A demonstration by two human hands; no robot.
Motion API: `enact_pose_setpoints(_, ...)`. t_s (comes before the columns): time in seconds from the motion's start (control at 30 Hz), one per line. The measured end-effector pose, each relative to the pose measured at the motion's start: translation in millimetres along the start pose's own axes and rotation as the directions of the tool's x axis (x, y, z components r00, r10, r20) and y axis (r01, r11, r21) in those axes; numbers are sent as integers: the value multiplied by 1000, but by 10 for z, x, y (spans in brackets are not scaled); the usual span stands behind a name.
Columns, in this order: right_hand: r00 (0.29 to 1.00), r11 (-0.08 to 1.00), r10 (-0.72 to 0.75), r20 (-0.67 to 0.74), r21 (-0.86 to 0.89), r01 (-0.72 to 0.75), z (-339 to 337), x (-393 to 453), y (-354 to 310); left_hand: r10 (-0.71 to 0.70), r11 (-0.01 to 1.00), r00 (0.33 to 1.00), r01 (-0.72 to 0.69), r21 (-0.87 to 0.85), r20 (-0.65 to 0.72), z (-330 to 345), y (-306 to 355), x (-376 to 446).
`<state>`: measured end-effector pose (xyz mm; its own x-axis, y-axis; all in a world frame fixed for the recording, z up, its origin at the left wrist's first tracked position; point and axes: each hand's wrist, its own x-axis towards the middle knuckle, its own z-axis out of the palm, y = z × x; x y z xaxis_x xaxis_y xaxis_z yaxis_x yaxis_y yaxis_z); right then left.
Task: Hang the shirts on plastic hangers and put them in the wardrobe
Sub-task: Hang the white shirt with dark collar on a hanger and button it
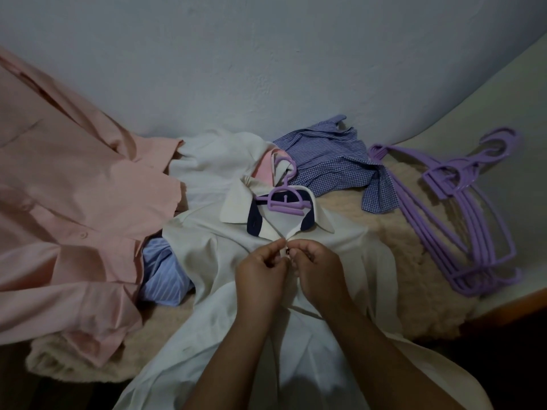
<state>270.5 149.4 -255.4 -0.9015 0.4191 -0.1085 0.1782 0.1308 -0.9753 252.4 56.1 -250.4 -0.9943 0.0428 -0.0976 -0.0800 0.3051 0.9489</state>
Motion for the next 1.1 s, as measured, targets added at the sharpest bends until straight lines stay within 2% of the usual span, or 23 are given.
enact_pose_setpoints(0.17, 998, 1000, 8, 55, -23, -7, -22, 55, 58, -49, 997, 998, 52, -55, 46, 0, -55, 12)
enact_pose_setpoints(0.3, 999, 997, 15, 35, -75, -13, -23, 54, 124, -108, 983, 993, 115, -142, 55, 16, -109, -6)
enact_pose_setpoints(0.5, 993, 950, -113, 45, -287, 121, -19, -10, 148, -161, 971, 982, 175, -162, 97, 11, -161, 25)
enact_pose_setpoints(0.67, 988, 920, -126, 88, -362, 150, 1, -60, 145, -193, 929, 972, 224, -295, 131, -31, -117, 56)
enact_pose_setpoints(0.83, 978, 880, -199, 60, -427, 205, 51, -89, 198, -176, 927, 975, 211, -309, 139, -19, -109, 45)
enact_pose_setpoints(0.97, 961, 821, -267, 65, -507, 262, 84, -51, 225, -243, 908, 952, 291, -301, 187, -18, -84, 38)
enact_pose_setpoints(1.1, 943, 795, -329, 42, -528, 300, 117, -28, 262, -255, 890, 945, 312, -334, 203, -27, -43, 43)
